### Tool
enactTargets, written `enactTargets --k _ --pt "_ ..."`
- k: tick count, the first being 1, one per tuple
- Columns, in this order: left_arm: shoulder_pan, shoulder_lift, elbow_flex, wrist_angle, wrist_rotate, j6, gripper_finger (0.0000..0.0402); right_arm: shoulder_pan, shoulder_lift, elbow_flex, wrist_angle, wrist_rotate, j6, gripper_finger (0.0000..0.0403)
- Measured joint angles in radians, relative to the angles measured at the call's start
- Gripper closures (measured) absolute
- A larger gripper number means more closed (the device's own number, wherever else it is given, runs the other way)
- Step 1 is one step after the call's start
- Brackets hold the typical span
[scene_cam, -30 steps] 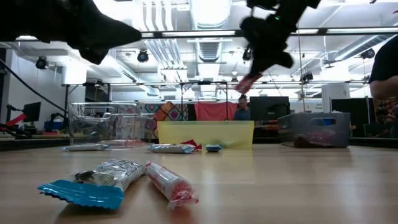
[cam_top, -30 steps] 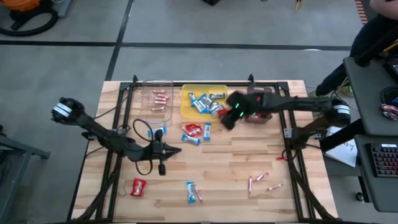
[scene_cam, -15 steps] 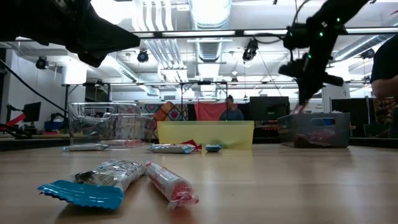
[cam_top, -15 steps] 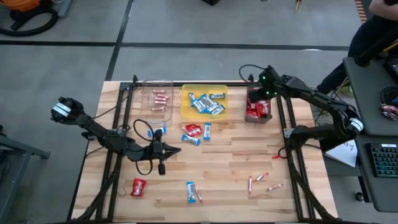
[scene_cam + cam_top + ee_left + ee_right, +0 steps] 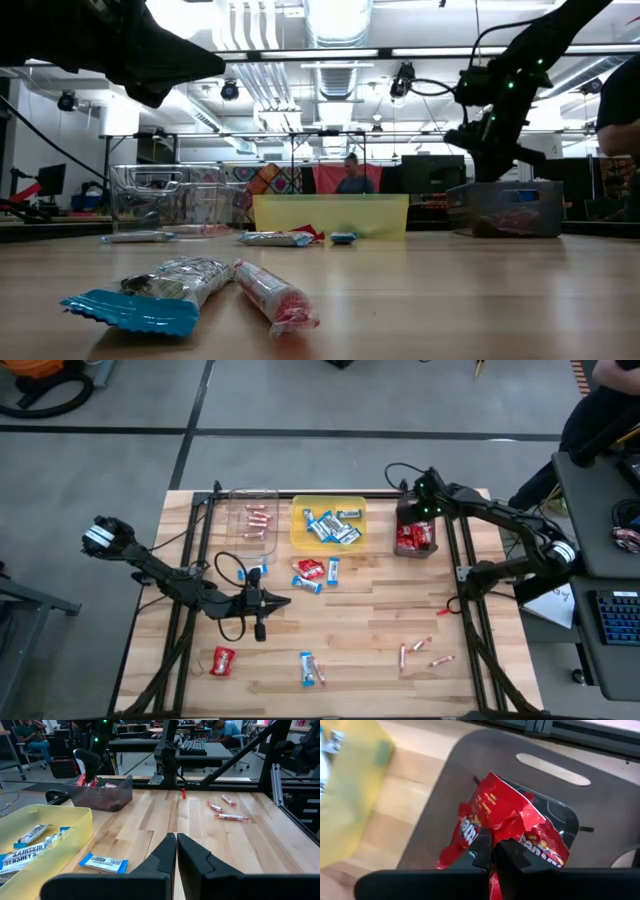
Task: Sort candy
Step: Put the red candy into the black bin
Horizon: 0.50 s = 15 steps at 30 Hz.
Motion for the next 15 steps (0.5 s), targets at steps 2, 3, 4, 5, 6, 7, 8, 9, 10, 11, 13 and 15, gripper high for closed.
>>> enactTargets --k 2,3,4,5,6,7,8,9,10,11,13,15 --pt "0.0 0.0 0.0 0.0 0.0 0.0 0.0402 0.0 0.024 0.0 0.002 0.02 -0.007 0.0394" --pt "0.0 0.0 0.0 0.0 0.0 0.0 0.0402 0.0 0.034 0.0 -0.001 0.044 -0.009 0.0394" --pt "0.0 0.0 0.0 0.0 0.0 -0.003 0.0402 0.0 0.041 0.0 -0.003 0.07 -0.014 0.0393" --pt "0.0 0.0 0.0 -0.001 0.0 -0.007 0.0402 0.0 0.047 0.0 -0.002 0.095 -0.02 0.0392" --pt "0.0 0.0 0.0 -0.002 0.0 -0.009 0.0402 0.0 0.051 0.0 -0.002 0.117 -0.025 0.0389" --pt "0.0 0.0 0.0 -0.002 0.0 -0.011 0.0402 0.0 0.054 0.001 -0.003 0.136 -0.03 0.0385" --pt "0.0 0.0 0.0 -0.004 0.0 -0.013 0.0402 0.0 0.056 0.001 -0.005 0.152 -0.032 0.0381" --pt "0.0 0.0 0.0 -0.006 0.0 -0.016 0.0402 0.0 0.057 0.002 -0.005 0.161 -0.035 0.0378" --pt "0.0 0.0 0.0 -0.006 0.0 -0.016 0.0402 0.0 0.057 0.004 -0.005 0.165 -0.041 0.0376" --pt "0.0 0.0 0.0 -0.006 0.0 -0.016 0.0402 0.0 0.057 0.004 -0.004 0.165 -0.044 0.0375" --pt "0.0 0.0 0.0 -0.006 0.0 -0.016 0.0402 0.0 0.057 0.004 -0.005 0.165 -0.046 0.0374" --pt "0.0 0.0 0.0 -0.006 0.0 -0.016 0.0402 0.0 0.057 0.004 -0.011 0.165 -0.049 0.0374"
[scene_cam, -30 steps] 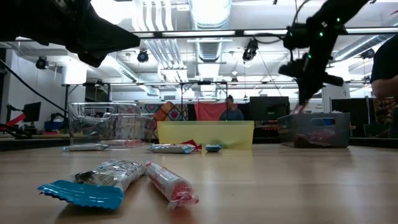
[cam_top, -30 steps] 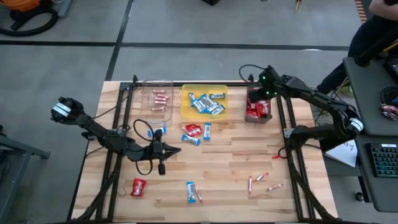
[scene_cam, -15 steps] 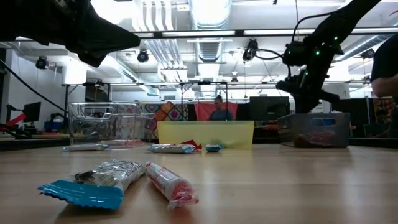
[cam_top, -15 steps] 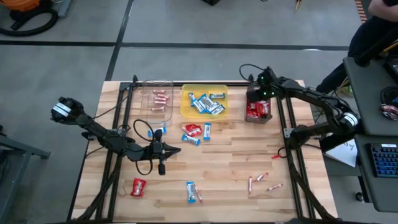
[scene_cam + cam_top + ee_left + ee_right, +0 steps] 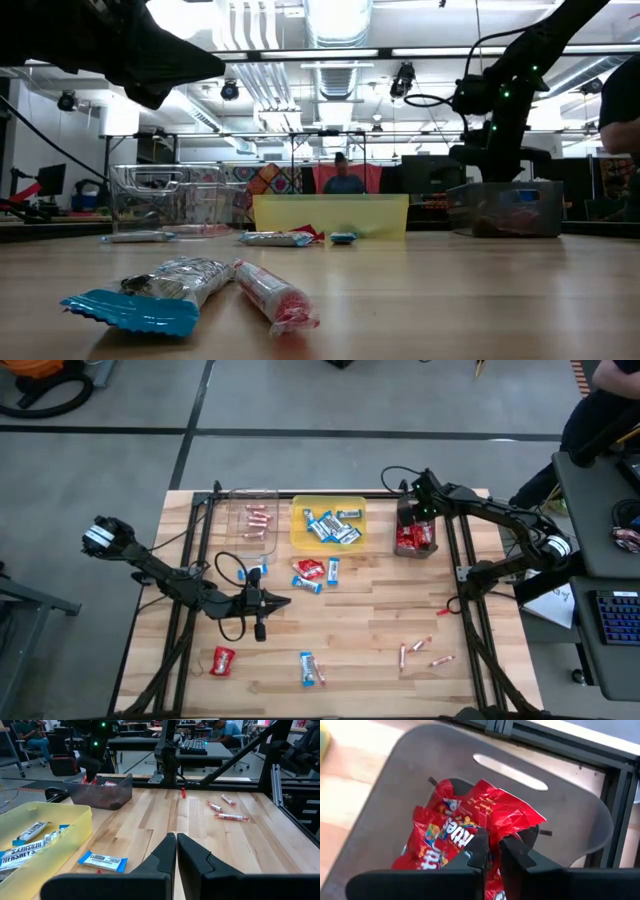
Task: Sort candy
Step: Put the red candy into the black bin
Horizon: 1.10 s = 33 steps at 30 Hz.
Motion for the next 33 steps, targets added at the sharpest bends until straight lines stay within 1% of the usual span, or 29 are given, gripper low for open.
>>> enactTargets --k 7,10,13,25,33 --pt "0.0 0.0 0.0 -0.001 0.0 -0.008 0.0402 0.0 0.0 0.0 -0.057 -0.005 -0.018 0.0374" --pt "0.0 0.0 0.0 -0.001 0.0 -0.01 0.0402 0.0 0.0 0.0 -0.06 -0.032 -0.02 0.0374" --pt "0.0 0.0 0.0 -0.001 0.0 -0.011 0.0402 0.001 0.0 0.0 -0.06 -0.085 -0.019 0.0374" --pt "0.0 0.0 0.0 -0.002 0.0 -0.014 0.0402 0.001 0.0 0.0 -0.054 -0.115 -0.033 0.0373" --pt "0.0 0.0 0.0 -0.003 0.0 -0.014 0.0402 0.001 0.0 0.0 -0.053 -0.117 -0.034 0.0348"
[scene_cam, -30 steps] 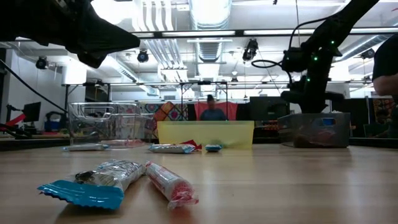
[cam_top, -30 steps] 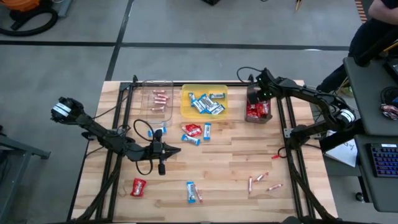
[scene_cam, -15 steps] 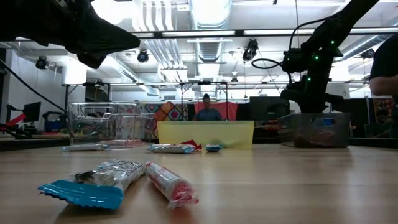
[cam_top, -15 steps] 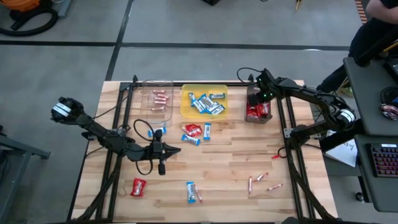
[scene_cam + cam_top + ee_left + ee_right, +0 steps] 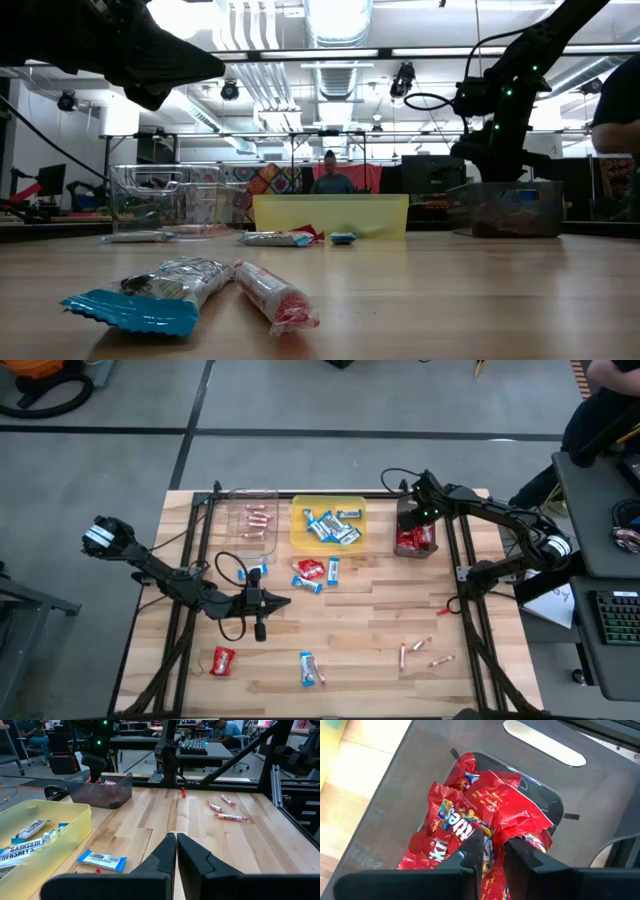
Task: Sort candy
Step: Put the red candy into the black bin, then put the orange candy into the transparent bin
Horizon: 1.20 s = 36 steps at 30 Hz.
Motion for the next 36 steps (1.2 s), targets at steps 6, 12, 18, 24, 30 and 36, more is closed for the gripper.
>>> enactTargets --k 6,12,18,24,30,36 --pt "0.0 0.0 0.0 -0.001 0.0 0.0 0.0402 0.0 0.001 -0.001 -0.016 -0.024 0.055 0.0331" --pt "0.0 0.0 0.0 -0.004 0.0 0.0 0.0402 0.0 0.001 0.0 -0.025 -0.016 0.052 0.0303" --pt "0.0 0.0 0.0 -0.005 0.0 -0.001 0.0402 0.0 0.001 0.0 -0.023 0.001 0.051 0.0296" --pt "0.0 0.0 0.0 -0.005 0.0 -0.004 0.0402 0.0 0.001 0.033 -0.024 0.001 0.041 0.0296" --pt "0.0 0.0 0.0 -0.005 0.0 -0.004 0.0402 0.0 0.001 0.098 -0.07 0.02 0.055 0.0296" --pt "0.0 0.0 0.0 -0.005 0.0 -0.004 0.0402 0.0 0.001 0.185 -0.193 0.072 0.052 0.0296"
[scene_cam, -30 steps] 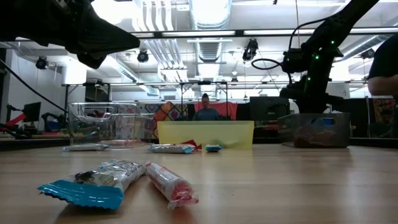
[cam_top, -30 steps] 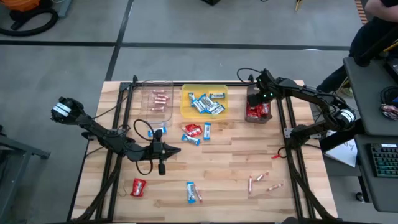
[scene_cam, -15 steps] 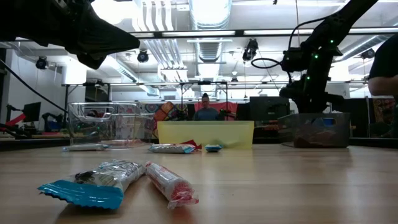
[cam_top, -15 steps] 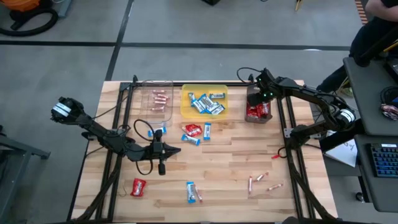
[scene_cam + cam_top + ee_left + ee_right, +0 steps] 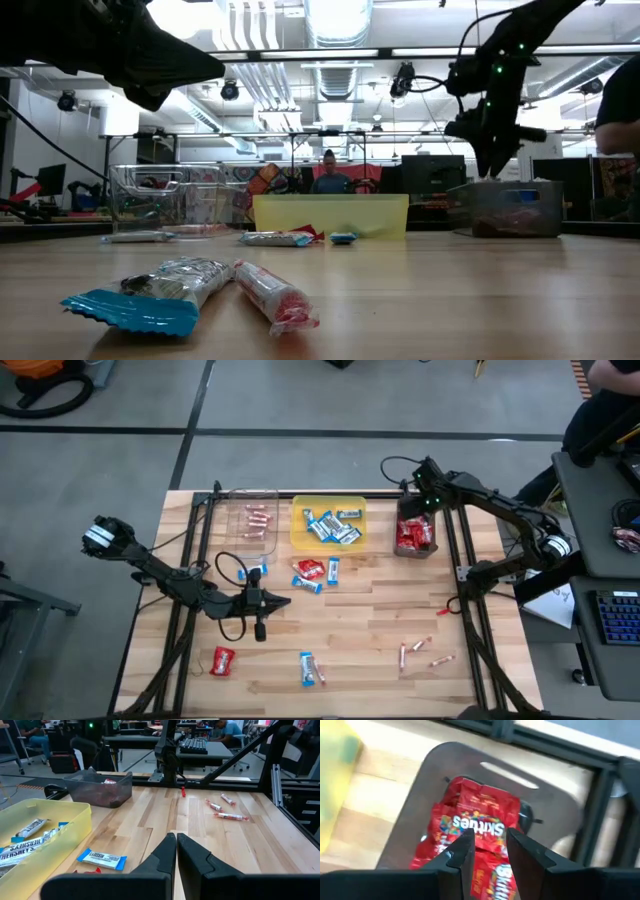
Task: Sort candy
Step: Put the orange candy into the transparent bin
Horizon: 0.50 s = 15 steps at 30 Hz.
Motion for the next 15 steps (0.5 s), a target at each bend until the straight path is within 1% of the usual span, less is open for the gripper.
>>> enactTargets --k 3,5,6,7,9,12,14,15 --pt "0.0 0.0 0.0 0.0 0.0 0.0 0.0402 0.0 0.0 0.05 -0.06 0.033 -0.001 0.0296" --pt "0.0 0.0 0.0 0.0 0.0 0.0 0.0402 0.0 0.0 0.088 -0.11 0.032 0.0 0.0296" --pt "0.0 0.0 0.0 0.0 0.0 0.0 0.0402 0.004 -0.001 0.105 -0.132 0.013 0.0 0.0296" --pt "0.0 0.0 0.0 0.0 0.0 0.0 0.0402 0.012 -0.004 0.12 -0.155 -0.027 -0.002 0.0296" --pt "0.0 0.0 0.0 0.0 0.0 0.0 0.0402 0.044 -0.013 0.137 -0.177 -0.141 -0.021 0.0296" --pt "0.0 0.0 0.0 0.0 0.0 0.0 0.0402 0.122 -0.037 0.131 -0.178 -0.321 -0.035 0.0296" --pt "0.0 0.0 0.0 0.0 0.0 0.0 0.0402 0.196 -0.058 0.11 -0.179 -0.397 -0.028 0.0296" --pt "0.0 0.0 0.0 0.0 0.0 0.0 0.0402 0.238 -0.069 0.096 -0.18 -0.417 -0.025 0.0296"
